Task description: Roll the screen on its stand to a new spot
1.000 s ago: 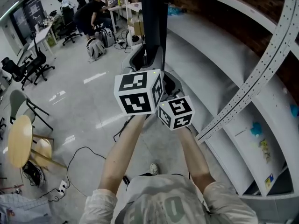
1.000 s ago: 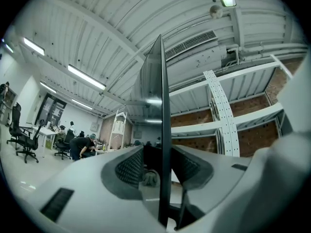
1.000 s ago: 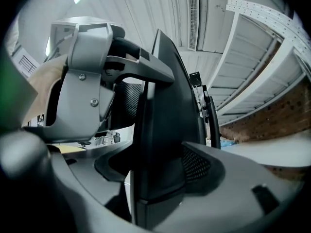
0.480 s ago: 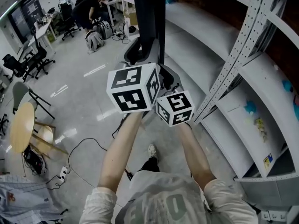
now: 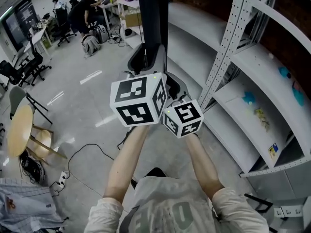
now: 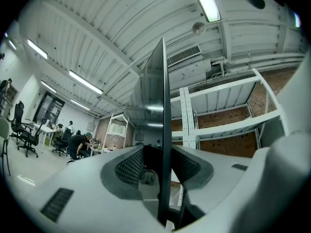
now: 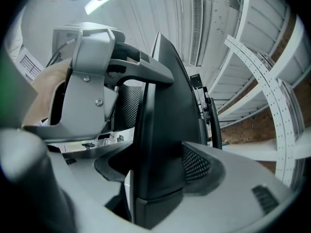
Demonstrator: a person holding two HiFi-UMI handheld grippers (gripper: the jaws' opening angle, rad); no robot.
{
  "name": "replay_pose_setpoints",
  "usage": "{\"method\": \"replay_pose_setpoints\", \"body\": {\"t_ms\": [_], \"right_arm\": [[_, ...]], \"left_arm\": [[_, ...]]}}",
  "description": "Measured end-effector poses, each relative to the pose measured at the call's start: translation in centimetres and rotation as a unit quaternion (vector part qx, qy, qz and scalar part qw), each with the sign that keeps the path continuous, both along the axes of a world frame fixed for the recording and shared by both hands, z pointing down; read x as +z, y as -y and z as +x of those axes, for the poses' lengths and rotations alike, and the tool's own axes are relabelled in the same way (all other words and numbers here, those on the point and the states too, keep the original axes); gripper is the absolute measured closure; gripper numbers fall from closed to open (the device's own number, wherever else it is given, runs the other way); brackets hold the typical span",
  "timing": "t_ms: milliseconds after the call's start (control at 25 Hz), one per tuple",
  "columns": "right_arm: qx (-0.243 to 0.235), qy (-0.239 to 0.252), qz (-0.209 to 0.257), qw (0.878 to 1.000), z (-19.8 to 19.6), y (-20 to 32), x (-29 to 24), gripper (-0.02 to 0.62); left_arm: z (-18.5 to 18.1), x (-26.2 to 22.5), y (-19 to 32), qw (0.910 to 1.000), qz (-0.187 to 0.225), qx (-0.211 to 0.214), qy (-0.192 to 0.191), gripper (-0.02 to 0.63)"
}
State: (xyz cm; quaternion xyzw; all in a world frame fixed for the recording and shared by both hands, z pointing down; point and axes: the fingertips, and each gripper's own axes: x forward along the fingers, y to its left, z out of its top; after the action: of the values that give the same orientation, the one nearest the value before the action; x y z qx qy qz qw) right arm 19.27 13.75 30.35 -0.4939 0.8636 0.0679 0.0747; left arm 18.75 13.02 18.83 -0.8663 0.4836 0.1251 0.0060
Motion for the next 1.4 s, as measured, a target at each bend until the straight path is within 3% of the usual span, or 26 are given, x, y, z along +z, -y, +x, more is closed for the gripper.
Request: {"method": "replay_pose_setpoints", "body": {"t_ms": [880,1400], "right_arm": [[0.033,0.002,-0.002,0.999,3.9,-21.1,-0.3,0.304],[0.036,0.005,-0.002,0.999,6.4,-30.5,-0.1,0.302]], "left_arm": [[4.0,-0.1,-21.2,0.9973,0.006,0.073,-0.005,0.417],[6.3,0.0,-30.6,0.9961,0.002,0.083,-0.029,0.416]]}}
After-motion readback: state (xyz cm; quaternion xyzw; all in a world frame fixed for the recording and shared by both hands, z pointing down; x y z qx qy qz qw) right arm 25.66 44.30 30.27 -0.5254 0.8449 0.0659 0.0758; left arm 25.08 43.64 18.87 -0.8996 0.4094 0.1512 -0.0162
